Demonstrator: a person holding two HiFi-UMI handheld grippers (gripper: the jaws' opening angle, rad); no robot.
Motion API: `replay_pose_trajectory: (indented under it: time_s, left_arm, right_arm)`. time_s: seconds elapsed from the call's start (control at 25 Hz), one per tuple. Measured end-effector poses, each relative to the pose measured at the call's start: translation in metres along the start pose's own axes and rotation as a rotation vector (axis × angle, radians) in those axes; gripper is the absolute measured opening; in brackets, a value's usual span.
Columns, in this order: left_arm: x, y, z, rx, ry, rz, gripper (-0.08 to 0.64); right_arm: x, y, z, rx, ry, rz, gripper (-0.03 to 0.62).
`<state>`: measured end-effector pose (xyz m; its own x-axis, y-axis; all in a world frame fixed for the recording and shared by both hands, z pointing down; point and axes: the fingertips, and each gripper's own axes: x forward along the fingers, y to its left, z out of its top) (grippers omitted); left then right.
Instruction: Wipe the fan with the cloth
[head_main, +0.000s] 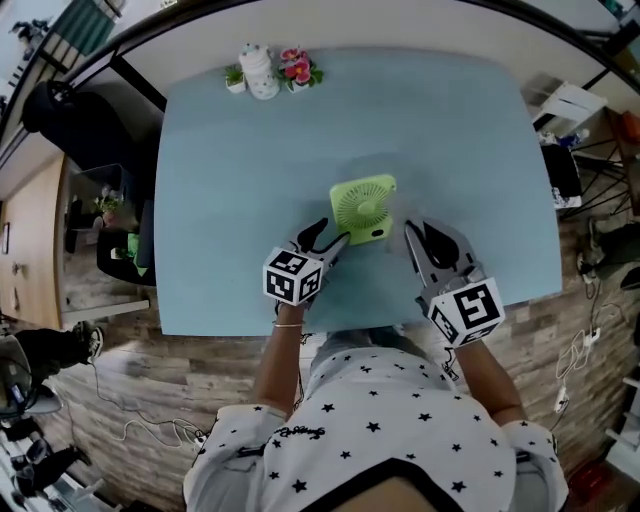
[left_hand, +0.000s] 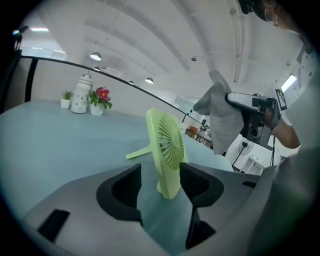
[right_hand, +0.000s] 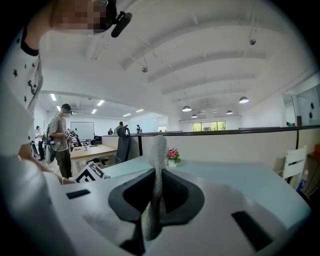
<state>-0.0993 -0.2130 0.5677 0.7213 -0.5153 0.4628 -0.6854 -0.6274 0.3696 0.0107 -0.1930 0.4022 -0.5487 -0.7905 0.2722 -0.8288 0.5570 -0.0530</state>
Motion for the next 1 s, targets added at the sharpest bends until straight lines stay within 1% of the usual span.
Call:
replay_pose_trajectory:
  time_s: [0.2, 0.44, 0.68, 0.76, 0.84, 1.0]
  left_arm:
    - [0.012, -0.002, -0.002, -0.026, 0.000, -0.072, 0.253]
    - [0.019, -0.006, 0.002, 0.002, 0.013, -0.119, 0.253]
    - [0.019, -0.006, 0.001, 0.015, 0.021, -0.138, 0.250]
    - [0.021, -0.007, 0.002, 0.017, 0.022, -0.137, 0.236]
    - [0.022, -0.007, 0.003, 0.021, 0.020, -0.139, 0.177]
    - [0.022, -0.009, 0.002, 0.012, 0.018, -0.152, 0.147]
  right_arm:
    - [-0.001, 0.000, 0.002, -0.004, -0.008, -0.027, 0.026]
    - [-0.003, -0.001, 0.002, -0.002, -0.011, -0.062, 0.026]
    - [-0.003, 0.001, 0.001, 0.004, -0.010, -0.090, 0.026]
    - [-0.004, -0.001, 0.001, 0.006, -0.009, -0.096, 0.026]
    - [-0.004, -0.003, 0.002, 0.006, -0.011, -0.100, 0.026]
    - [-0.004, -0.002, 0.002, 0.000, -0.010, -0.106, 0.026]
